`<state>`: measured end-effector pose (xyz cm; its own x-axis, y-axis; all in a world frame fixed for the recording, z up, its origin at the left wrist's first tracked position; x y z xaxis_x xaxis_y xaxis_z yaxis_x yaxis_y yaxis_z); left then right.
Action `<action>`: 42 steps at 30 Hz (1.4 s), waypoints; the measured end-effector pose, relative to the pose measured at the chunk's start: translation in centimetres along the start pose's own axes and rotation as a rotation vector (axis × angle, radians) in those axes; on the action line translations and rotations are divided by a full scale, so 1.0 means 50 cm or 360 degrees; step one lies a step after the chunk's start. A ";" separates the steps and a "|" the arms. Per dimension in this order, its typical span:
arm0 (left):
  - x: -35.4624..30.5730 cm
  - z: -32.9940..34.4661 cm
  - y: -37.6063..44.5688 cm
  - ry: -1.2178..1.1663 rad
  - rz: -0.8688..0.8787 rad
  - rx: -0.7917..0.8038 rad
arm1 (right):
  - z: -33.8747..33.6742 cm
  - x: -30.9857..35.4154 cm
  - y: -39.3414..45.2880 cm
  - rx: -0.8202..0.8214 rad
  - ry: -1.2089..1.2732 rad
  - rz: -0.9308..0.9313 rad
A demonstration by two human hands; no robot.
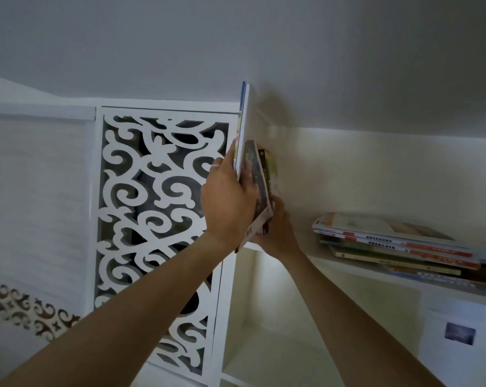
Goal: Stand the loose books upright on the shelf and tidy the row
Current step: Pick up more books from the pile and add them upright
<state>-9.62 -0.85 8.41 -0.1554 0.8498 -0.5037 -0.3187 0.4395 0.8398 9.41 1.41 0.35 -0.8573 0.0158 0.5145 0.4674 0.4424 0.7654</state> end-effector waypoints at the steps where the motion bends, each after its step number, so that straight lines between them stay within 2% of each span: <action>1: 0.004 -0.007 0.001 0.0018 0.0013 0.0007 | -0.002 0.013 -0.009 -0.0115 0.0011 0.0022; 4: 0.018 -0.029 0.000 0.0011 0.0016 0.0015 | -0.004 0.034 -0.019 -0.0360 -0.0207 0.0075; 9: 0.030 -0.039 0.005 -0.0046 -0.0029 0.0011 | -0.014 0.051 0.020 -0.0311 -0.0423 0.0001; 13: 0.023 -0.023 -0.001 -0.0080 0.0012 0.0019 | -0.046 0.021 0.038 -0.0265 -0.0330 0.0075; 15: 0.027 -0.007 -0.003 -0.0010 0.0057 0.0037 | -0.059 0.007 0.032 -0.0340 -0.0278 0.0129; 18: 0.036 0.021 -0.014 0.0031 0.0085 0.0067 | -0.065 0.013 0.020 -0.0572 -0.0398 0.0146; 21: 0.053 0.069 -0.031 0.0077 0.0038 0.0104 | -0.069 0.025 0.014 -0.0628 -0.0467 0.0240; 26: 0.084 0.180 -0.062 0.0013 -0.0112 0.0195 | -0.073 0.014 0.008 -0.0583 -0.0629 0.0208; 31: 0.118 0.271 -0.062 -0.0116 -0.0313 0.0176 | -0.067 0.001 0.017 -0.0521 -0.0626 0.0135; 36: 0.139 0.311 -0.081 -0.0346 -0.0158 0.0035 | -0.066 -0.002 0.021 -0.0439 -0.0627 0.0063; 42: 0.163 0.307 -0.065 -0.0515 -0.0020 0.0184 | -0.064 0.011 0.045 -0.0044 -0.0298 -0.0084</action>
<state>4.49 9.13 4.66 0.1587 0.8843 -0.4391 -0.2078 0.4647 0.8607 10.67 -0.45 3.59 -0.9047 0.1609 0.3945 0.4244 0.4224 0.8009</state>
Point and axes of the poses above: each hand's wrist, its own y-axis towards the middle knuckle, its own z-axis out of the palm, x = y × z, the point moved 2 cm from there along y, towards the middle knuckle, and after that the axes turned 12 degrees about -x, right-handed, at the moved point
